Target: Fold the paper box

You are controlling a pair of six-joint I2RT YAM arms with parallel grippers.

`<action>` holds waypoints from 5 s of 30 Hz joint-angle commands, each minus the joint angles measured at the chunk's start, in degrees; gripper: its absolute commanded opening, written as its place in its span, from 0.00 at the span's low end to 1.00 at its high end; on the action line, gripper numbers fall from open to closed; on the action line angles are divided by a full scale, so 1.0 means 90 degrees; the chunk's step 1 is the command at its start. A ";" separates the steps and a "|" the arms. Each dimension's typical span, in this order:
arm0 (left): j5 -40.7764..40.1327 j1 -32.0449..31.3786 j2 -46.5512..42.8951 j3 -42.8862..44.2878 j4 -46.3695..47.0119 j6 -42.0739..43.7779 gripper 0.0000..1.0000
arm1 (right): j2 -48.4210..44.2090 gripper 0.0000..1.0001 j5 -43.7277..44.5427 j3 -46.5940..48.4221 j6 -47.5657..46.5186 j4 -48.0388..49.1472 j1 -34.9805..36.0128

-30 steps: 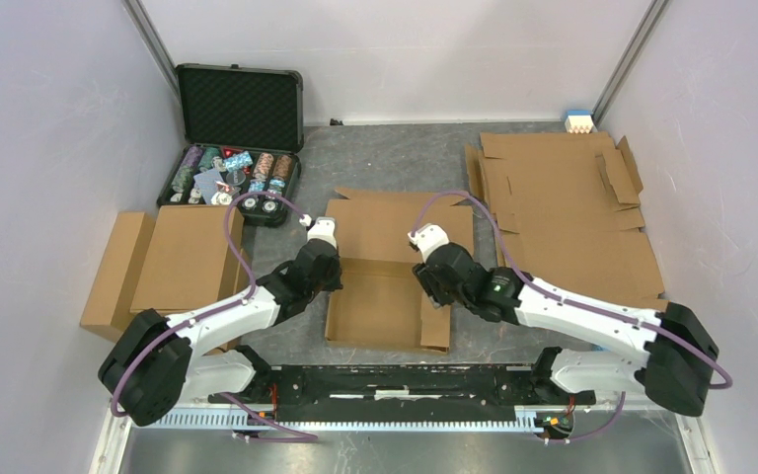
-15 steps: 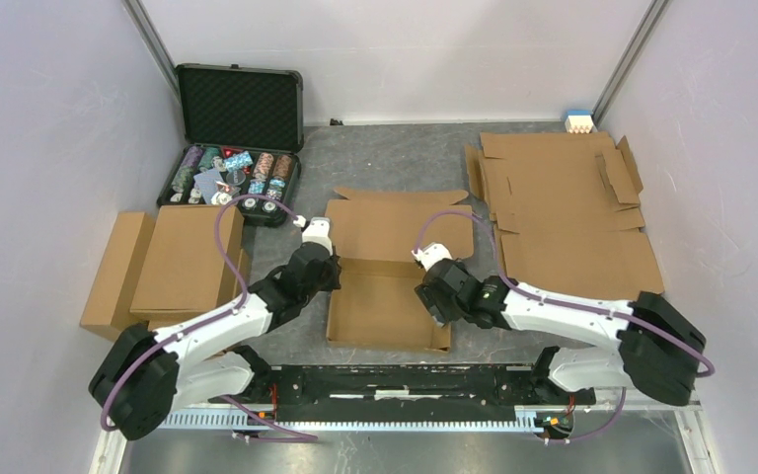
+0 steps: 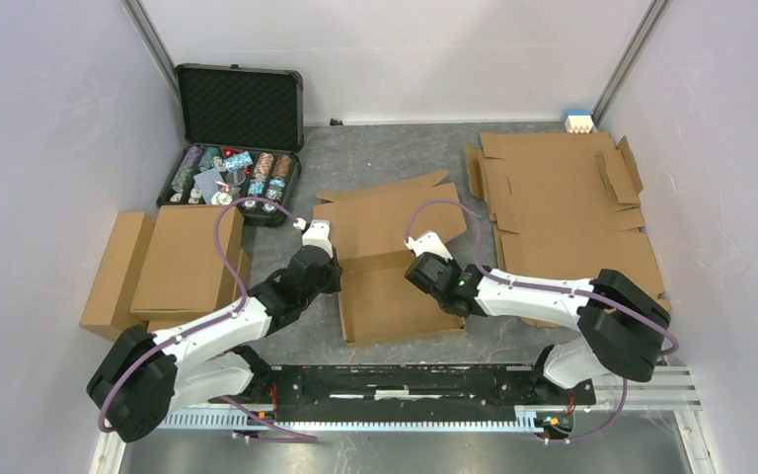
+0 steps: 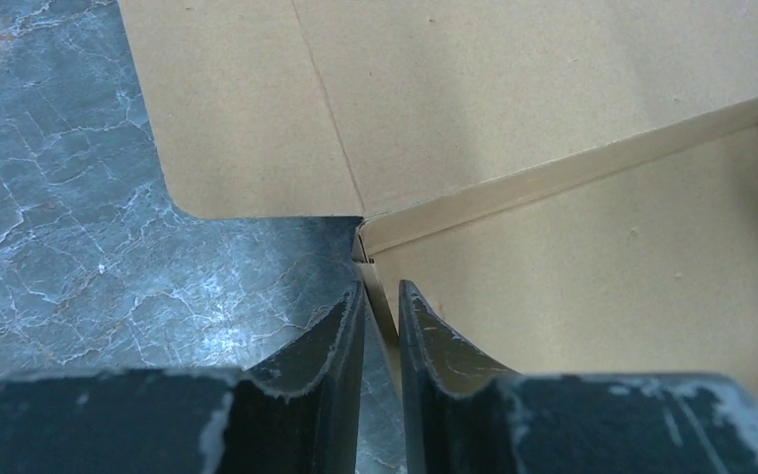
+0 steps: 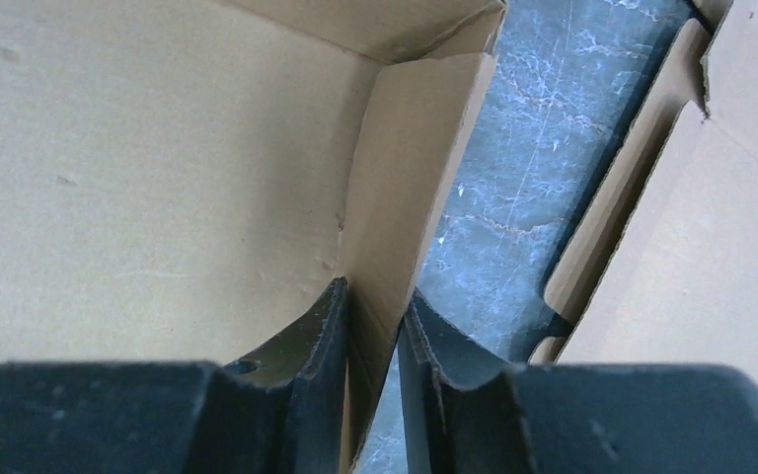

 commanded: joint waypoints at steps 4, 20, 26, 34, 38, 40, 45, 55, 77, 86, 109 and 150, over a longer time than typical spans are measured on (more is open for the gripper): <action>-0.0168 -0.0033 0.0177 0.0060 0.0280 -0.0141 0.26 | 0.0643 0.28 0.0901 0.0282 -0.0148 -0.0240 -0.0058; -0.0190 -0.0071 0.0215 0.0118 0.0212 -0.0024 0.26 | 0.1060 0.18 0.1333 0.0355 -0.0382 -0.0209 -0.0173; -0.0207 -0.0088 0.0375 0.0242 0.0050 0.0078 0.21 | 0.1113 0.19 0.1529 0.0397 -0.0385 -0.0304 -0.0180; -0.0170 -0.0098 0.0458 0.0267 0.0048 0.0091 0.20 | 0.1168 0.27 0.1702 0.0468 -0.0447 -0.0392 -0.0184; -0.0173 -0.0101 0.0503 0.0265 0.0046 0.0098 0.20 | 0.1320 0.34 0.1820 0.0540 -0.0403 -0.0502 -0.0259; -0.0142 -0.0101 0.0547 0.0286 0.0040 0.0096 0.20 | 0.1351 0.37 0.1688 0.0568 -0.0454 -0.0423 -0.0327; -0.0100 -0.0101 0.0603 0.0296 0.0046 0.0099 0.16 | 0.1335 0.36 0.1154 0.0515 -0.0708 0.0104 -0.0573; -0.0164 -0.0101 0.0620 0.0315 -0.0003 0.0128 0.15 | 0.1621 0.32 0.1158 0.0544 -0.0838 0.0367 -0.0862; -0.0246 -0.0110 0.0402 0.0247 0.0056 0.0086 0.17 | -0.0233 0.78 -0.1172 -0.0119 -0.0999 0.0026 -0.0895; -0.0255 -0.0140 0.0418 0.0257 0.0066 0.0060 0.18 | -0.0561 0.63 -0.1474 -0.0447 -0.0695 -0.0193 -0.0864; 0.0018 -0.0198 0.0233 0.1562 -0.2525 -0.0851 0.81 | -0.0329 0.00 0.0147 -0.0320 -0.0343 0.1157 -0.0845; -0.0815 -0.0749 0.0527 0.0967 -0.1536 -0.1475 0.37 | -0.1013 0.88 -0.0805 -0.0468 -0.0393 0.0212 -0.0897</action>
